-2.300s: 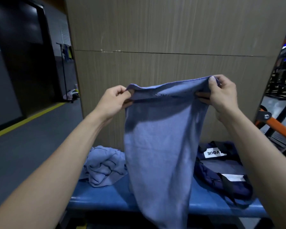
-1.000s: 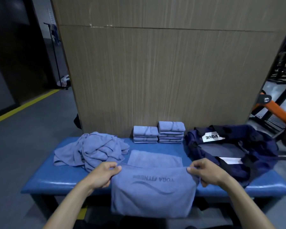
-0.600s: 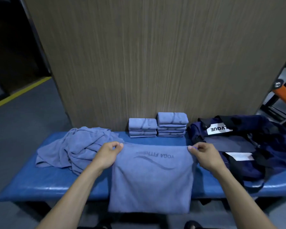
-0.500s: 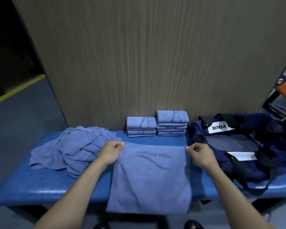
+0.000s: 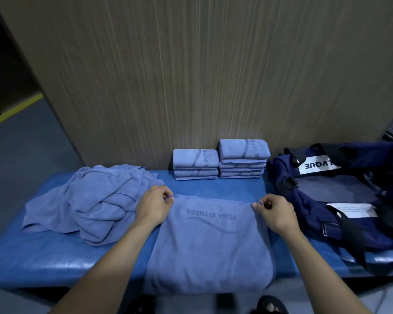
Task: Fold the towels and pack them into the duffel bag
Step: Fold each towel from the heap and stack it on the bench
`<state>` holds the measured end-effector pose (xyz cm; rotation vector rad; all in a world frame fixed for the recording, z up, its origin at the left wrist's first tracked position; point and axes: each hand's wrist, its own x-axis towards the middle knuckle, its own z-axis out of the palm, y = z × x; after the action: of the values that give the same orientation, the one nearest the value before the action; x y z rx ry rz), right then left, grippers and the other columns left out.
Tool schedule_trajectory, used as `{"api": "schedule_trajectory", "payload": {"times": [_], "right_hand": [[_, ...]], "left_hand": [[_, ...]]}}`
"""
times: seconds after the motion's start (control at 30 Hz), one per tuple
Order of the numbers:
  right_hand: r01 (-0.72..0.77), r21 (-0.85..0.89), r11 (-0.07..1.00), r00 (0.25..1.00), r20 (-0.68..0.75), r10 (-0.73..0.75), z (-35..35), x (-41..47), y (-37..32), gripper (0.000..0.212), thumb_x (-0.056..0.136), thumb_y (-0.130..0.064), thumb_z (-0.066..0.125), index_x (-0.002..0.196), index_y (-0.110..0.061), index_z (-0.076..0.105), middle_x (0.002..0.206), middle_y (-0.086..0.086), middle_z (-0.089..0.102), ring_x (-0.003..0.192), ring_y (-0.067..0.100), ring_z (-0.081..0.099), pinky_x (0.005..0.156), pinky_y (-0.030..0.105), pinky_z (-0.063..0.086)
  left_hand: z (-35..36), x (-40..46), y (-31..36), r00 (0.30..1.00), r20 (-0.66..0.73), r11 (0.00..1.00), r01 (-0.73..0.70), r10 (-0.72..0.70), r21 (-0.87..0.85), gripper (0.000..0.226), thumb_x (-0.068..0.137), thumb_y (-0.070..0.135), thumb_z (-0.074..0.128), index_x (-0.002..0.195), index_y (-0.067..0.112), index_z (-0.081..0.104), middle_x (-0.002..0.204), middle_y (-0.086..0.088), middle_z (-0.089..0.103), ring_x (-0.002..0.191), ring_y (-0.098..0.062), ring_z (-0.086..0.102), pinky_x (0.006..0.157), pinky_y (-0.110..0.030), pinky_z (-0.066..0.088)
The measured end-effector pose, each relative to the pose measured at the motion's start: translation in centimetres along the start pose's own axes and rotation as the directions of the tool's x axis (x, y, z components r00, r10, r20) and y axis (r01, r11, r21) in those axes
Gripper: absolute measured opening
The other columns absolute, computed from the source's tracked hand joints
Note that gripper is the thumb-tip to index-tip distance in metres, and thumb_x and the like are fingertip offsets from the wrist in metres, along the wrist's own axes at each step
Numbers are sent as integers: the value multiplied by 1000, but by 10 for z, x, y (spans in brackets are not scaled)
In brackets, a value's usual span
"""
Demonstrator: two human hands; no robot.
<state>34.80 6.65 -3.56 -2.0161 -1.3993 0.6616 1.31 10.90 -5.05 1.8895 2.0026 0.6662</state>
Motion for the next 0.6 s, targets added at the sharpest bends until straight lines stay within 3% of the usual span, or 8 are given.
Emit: {"api": "schedule_trajectory", "payload": {"times": [0.2, 0.33, 0.43, 0.5, 0.6], "right_hand": [[-44, 64, 997, 992, 120, 36, -2, 5, -2, 22, 78, -25, 85, 73, -10, 69, 69, -2, 68, 67, 14, 59, 59, 27, 44], [-105, 216, 971, 980, 186, 64, -3, 9, 0, 21, 77, -17, 86, 69, -13, 67, 62, -2, 59, 65, 17, 55, 64, 27, 45], [-139, 346, 928, 969, 243, 55, -3, 6, -1, 18, 80, -7, 83, 72, -8, 67, 62, -1, 58, 60, 14, 52, 56, 22, 43], [-161, 381, 910, 964, 258, 62, -1, 4, -1, 18, 80, -6, 83, 74, -8, 66, 64, 0, 59, 57, 12, 52, 52, 19, 42], [-153, 372, 915, 965, 254, 58, 0, 7, -1, 17, 80, -11, 84, 77, -5, 69, 68, 4, 61, 62, 15, 54, 59, 25, 45]], "left_hand": [[2, 8, -5, 975, 64, 972, -217, 212, 89, 8, 84, 17, 67, 84, 23, 62, 92, 3, 63, 85, -18, 59, 69, -32, 44], [-1, 15, 2, 957, 190, 964, -241, 218, 109, 17, 84, 13, 62, 86, 29, 56, 95, 2, 65, 92, -20, 59, 72, -29, 40], [-1, 18, 9, 935, 281, 951, -266, 215, 156, 23, 85, 6, 55, 91, 28, 52, 96, 5, 55, 91, -17, 49, 75, -23, 32], [-3, 20, 12, 927, 309, 940, -282, 214, 194, 23, 88, 6, 52, 93, 28, 50, 97, 6, 48, 91, -15, 42, 75, -23, 30], [-5, 19, 13, 919, 328, 936, -291, 217, 198, 22, 89, 6, 52, 93, 27, 51, 98, 3, 50, 92, -17, 46, 75, -23, 31]]}}
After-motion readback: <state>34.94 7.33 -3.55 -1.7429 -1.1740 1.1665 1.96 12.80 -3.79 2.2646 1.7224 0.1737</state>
